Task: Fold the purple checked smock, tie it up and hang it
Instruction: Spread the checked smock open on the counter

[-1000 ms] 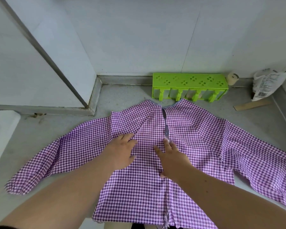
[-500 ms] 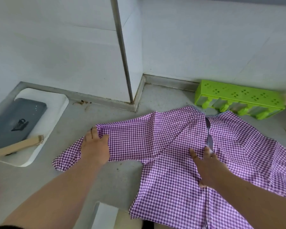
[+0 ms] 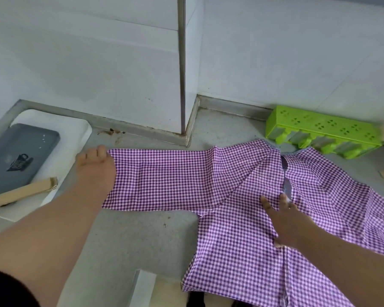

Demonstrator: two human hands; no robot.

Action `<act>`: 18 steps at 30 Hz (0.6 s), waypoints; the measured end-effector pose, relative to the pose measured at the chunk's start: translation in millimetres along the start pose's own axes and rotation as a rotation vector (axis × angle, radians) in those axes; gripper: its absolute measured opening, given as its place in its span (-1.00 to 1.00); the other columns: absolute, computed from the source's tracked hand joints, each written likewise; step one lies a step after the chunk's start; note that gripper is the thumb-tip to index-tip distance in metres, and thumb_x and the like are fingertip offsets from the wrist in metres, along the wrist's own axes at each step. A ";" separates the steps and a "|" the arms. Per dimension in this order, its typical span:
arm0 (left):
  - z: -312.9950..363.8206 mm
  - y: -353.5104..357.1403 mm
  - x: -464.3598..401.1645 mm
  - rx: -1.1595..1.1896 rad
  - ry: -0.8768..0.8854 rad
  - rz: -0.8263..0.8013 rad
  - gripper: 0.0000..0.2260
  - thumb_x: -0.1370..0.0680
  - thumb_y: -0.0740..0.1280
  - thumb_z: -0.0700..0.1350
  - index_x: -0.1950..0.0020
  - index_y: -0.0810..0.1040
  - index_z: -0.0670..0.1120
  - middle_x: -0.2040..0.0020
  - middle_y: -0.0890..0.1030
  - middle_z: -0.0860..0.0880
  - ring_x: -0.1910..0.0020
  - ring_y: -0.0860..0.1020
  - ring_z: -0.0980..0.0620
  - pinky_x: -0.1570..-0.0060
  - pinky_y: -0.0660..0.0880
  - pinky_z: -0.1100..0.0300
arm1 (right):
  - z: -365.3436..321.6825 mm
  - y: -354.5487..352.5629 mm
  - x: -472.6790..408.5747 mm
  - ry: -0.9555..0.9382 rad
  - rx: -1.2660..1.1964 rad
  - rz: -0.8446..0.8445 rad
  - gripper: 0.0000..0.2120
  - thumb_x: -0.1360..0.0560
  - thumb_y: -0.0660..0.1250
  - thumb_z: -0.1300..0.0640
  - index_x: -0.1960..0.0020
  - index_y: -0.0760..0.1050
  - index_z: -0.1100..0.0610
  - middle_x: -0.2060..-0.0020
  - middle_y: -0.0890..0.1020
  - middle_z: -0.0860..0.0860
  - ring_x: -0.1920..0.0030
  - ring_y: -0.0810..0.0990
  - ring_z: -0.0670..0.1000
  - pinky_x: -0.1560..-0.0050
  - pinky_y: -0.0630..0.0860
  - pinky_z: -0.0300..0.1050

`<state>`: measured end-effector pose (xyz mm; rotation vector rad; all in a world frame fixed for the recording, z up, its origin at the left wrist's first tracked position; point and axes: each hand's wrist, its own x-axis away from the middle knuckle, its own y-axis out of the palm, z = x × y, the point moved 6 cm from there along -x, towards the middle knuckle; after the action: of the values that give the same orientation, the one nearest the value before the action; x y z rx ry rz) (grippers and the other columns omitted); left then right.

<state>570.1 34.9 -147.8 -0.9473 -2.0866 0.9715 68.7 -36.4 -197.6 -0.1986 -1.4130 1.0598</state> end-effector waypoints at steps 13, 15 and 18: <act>33.0 -14.0 6.1 -0.229 0.252 -0.289 -0.58 -0.76 0.10 -0.03 -0.59 0.35 -0.18 -0.55 0.42 -0.13 -0.52 0.43 -0.09 -0.53 0.33 0.00 | 1.5 3.7 -2.5 0.005 -0.002 -0.005 0.29 -0.42 0.56 -0.20 -0.62 -0.47 -0.09 -0.60 -0.28 0.38 -0.64 -0.02 0.37 -0.49 0.35 0.31; 47.7 -30.6 5.7 -0.080 0.251 -0.163 -0.72 -0.66 0.25 -0.04 -0.36 0.53 -0.03 -0.27 0.57 -0.02 -0.24 0.57 -0.03 -0.30 0.54 -0.01 | -0.1 2.8 -2.2 0.001 0.008 -0.012 0.28 -0.44 0.55 -0.19 -0.62 -0.46 -0.08 -0.60 -0.28 0.38 -0.64 0.00 0.37 -0.50 0.36 0.29; 112.4 -64.6 18.5 0.165 0.536 -0.007 -0.65 -0.62 0.31 0.01 -0.39 0.47 -0.03 -0.35 0.50 -0.05 -0.22 0.54 -0.06 -0.20 0.56 -0.06 | -0.7 -0.1 -0.9 -0.011 -0.019 -0.009 0.27 -0.44 0.55 -0.18 -0.62 -0.46 -0.11 -0.60 -0.28 0.37 -0.64 0.00 0.36 -0.49 0.36 0.29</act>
<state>451.4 -20.3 -149.0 -0.9833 -1.5379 0.7663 69.5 -36.7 -198.4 -0.2005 -1.4328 1.0416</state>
